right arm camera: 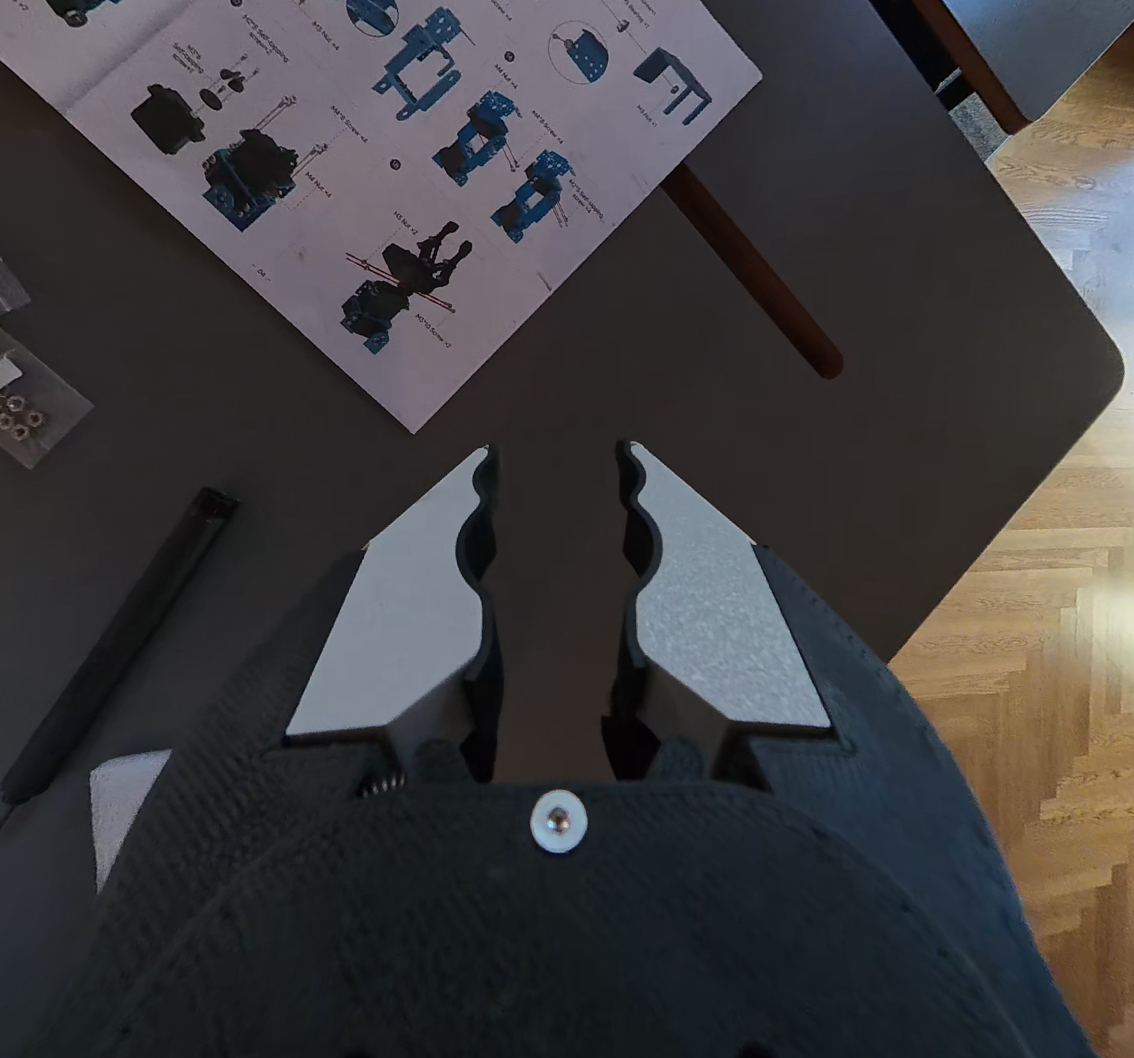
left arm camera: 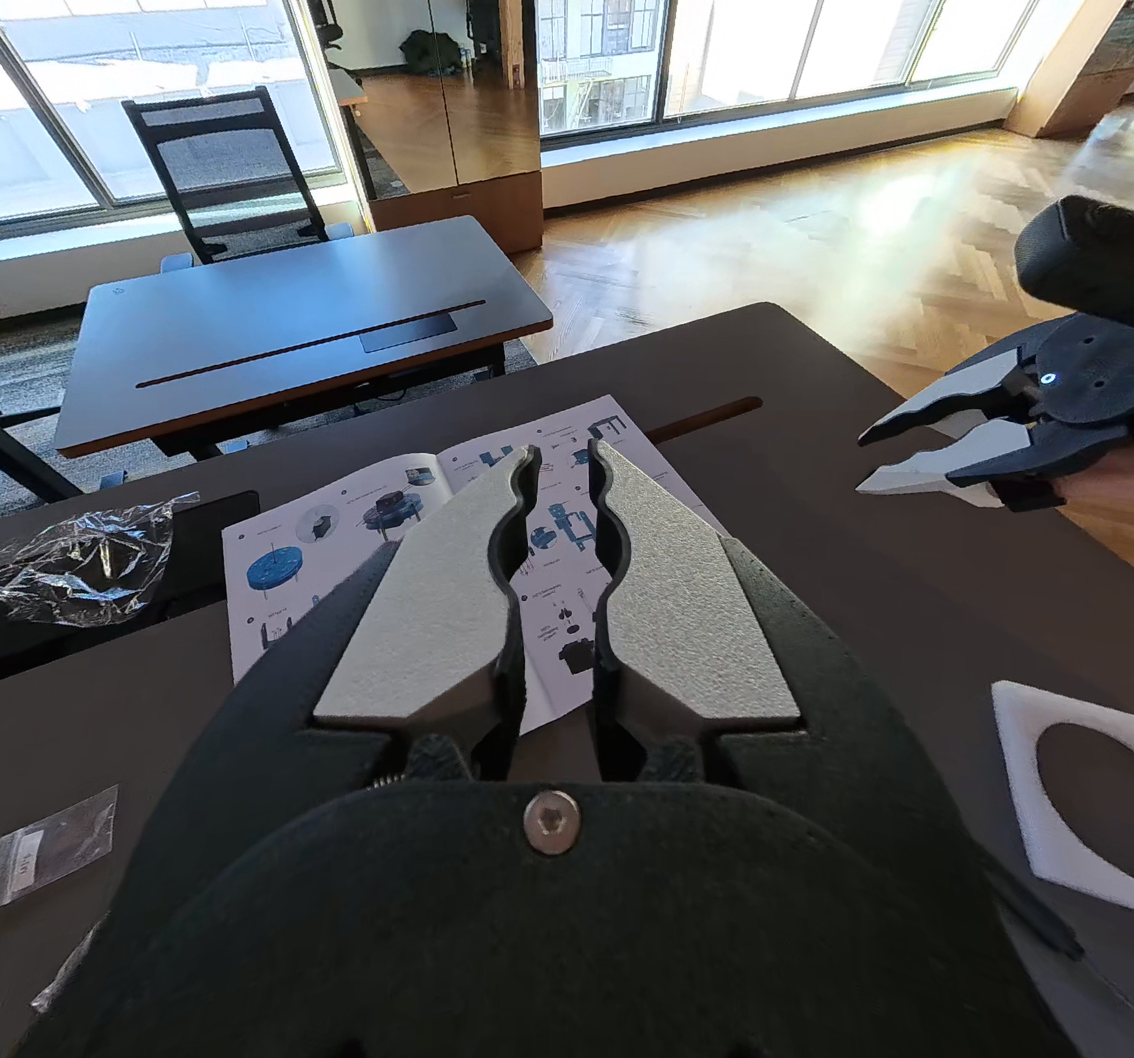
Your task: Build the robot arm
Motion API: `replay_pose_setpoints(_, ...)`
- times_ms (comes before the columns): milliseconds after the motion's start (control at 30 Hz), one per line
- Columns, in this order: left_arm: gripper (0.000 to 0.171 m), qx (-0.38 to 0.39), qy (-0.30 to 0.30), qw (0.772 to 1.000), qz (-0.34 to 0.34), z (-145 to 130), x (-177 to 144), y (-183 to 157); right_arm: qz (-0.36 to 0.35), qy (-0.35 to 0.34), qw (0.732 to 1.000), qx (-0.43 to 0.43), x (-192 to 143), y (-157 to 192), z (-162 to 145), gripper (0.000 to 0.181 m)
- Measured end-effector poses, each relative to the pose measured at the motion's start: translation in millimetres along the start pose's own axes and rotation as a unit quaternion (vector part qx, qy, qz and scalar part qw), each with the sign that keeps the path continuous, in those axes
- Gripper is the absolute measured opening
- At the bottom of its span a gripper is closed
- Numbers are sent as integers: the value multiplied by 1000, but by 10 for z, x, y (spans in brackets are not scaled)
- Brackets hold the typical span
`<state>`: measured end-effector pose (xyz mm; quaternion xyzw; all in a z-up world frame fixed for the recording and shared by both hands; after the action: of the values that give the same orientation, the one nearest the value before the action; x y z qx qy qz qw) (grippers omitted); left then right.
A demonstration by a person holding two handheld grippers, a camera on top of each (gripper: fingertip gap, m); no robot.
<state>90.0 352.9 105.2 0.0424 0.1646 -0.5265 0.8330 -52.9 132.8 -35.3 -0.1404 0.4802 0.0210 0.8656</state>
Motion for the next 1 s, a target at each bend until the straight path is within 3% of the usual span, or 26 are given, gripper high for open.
replay_pose_setpoints(333, 12, -3, -13, 1000, -11, 36, -70, -3, -7, -8, 1000, -17, -81, 51, 54, 37)
replay_pose_setpoints(1000, 22, -2, -120, 991, -59, 344, -685, -261, -75, -88, 992, -49, -867, 314, 211, 35)
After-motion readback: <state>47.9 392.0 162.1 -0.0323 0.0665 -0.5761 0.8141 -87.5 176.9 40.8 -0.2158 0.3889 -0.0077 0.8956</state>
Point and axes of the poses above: each gripper's, where its closed fingertips meet, x out along the fingers, z out of its top, y = z × x across the jaws, the point moved 3 cm from there along -x, back along the fingers, and after that the axes turned 6 degrees about -x, right-handed, at the moved point
